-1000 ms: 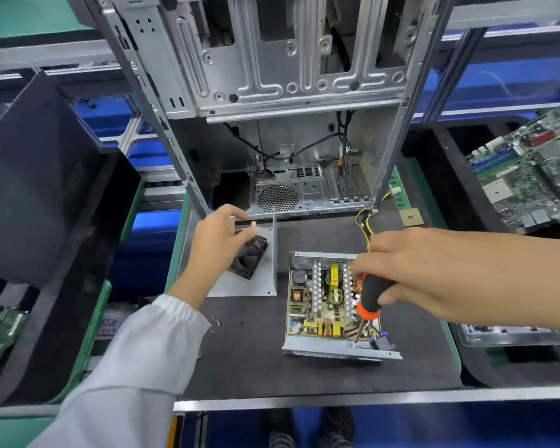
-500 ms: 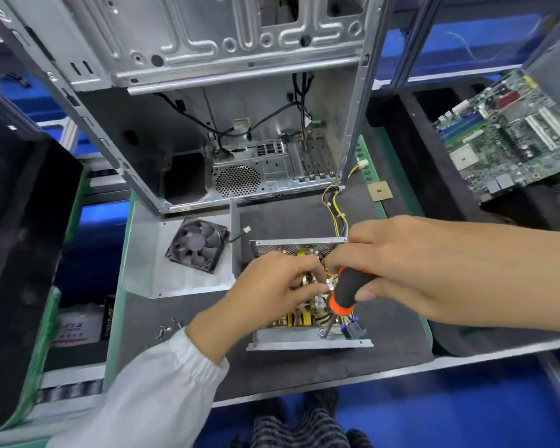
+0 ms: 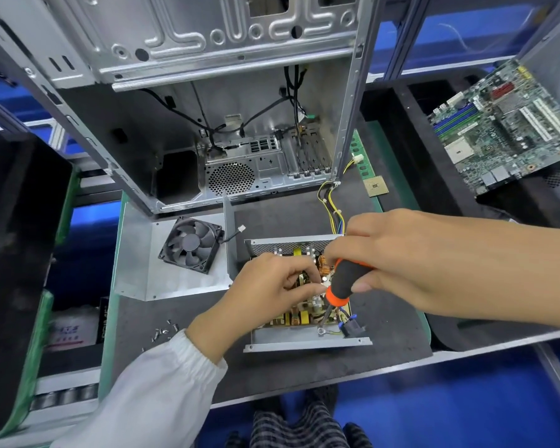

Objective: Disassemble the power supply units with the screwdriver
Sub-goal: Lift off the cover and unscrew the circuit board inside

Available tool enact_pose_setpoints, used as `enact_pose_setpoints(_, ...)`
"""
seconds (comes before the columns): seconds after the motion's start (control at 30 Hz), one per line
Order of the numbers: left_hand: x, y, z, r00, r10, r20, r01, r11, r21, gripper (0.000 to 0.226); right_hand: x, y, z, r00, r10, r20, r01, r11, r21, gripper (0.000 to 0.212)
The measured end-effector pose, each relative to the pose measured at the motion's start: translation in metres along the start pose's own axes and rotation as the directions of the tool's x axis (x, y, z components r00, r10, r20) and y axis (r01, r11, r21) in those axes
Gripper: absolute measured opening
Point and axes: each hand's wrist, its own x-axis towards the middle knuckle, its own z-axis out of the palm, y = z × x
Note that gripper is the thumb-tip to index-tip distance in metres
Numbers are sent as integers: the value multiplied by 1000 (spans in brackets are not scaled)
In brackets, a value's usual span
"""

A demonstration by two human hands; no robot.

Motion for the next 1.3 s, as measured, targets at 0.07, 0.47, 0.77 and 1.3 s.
enact_pose_setpoints(0.07, 0, 0, 0, 1000, 1, -5, -1, 1000, -4, 20, 1, 0, 1, 1000, -3, 11, 3, 1000, -4, 27)
enact_pose_setpoints(0.47, 1, 1, -1, 999, 2, -41, -1, 1000, 24, 18, 6, 0, 8, 1000, -13, 19, 13, 1000, -10, 30)
enact_pose_setpoints(0.77, -11, 18, -20, 942, 182, 284, 24, 804, -595, 39, 11, -18, 16, 972, -233, 0, 231, 965, -120, 50)
enact_pose_setpoints(1.3, -4, 28, -13, 947, 166, 275, 39, 793, -609, 27, 8, -25, 20, 938, -129, -322, -1, 928, -374, 43)
